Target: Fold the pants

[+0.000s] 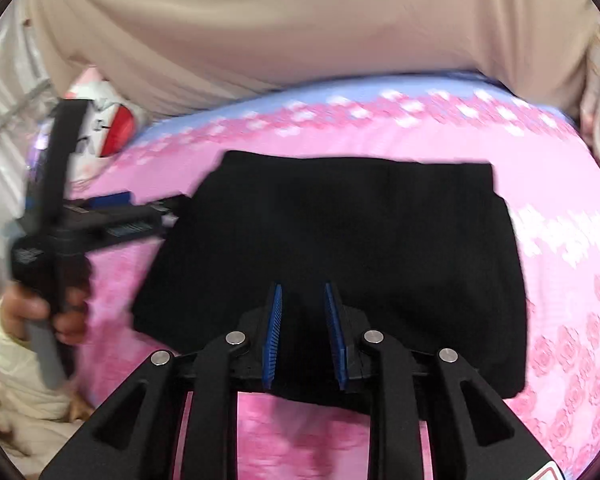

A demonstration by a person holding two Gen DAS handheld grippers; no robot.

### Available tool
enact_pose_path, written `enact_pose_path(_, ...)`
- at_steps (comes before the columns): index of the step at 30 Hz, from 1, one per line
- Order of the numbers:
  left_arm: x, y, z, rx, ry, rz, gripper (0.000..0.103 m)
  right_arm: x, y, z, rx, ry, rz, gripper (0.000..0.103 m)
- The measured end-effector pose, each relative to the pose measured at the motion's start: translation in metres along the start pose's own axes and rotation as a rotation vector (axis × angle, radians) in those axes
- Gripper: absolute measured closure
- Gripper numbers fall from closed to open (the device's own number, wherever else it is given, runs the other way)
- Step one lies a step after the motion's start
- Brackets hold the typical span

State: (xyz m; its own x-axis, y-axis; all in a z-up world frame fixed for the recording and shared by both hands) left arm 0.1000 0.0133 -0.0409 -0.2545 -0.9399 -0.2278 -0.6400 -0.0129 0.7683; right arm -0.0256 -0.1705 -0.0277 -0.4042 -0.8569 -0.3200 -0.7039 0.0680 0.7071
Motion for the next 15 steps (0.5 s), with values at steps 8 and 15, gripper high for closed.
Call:
enact_pose_path(8,-0.06,0.019,0.044,-0.021,0.096,-0.036,0.01,-0.043,-0.013,0.019,-0.007,0.164,-0.021,0.053)
enact_pose_path(15,-0.118,0.029,0.091,-0.062,0.211,-0.105,0.009,-0.119,-0.056,0.045,-0.041,0.508,-0.006,0.045)
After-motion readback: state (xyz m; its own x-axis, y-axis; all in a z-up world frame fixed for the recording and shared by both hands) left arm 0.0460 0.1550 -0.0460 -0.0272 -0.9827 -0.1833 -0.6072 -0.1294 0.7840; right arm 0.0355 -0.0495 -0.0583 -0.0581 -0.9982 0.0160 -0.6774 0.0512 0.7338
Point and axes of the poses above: each gripper's, at about its wrist camera, not at the fingertips, and y roughly against the way its jaws point, x to its right, z to its underside, the point moved 4 cm from there along -y, roughly the way its jaws point, and after that the axes turned 10 degrees about -y, right-handed, at the moved point
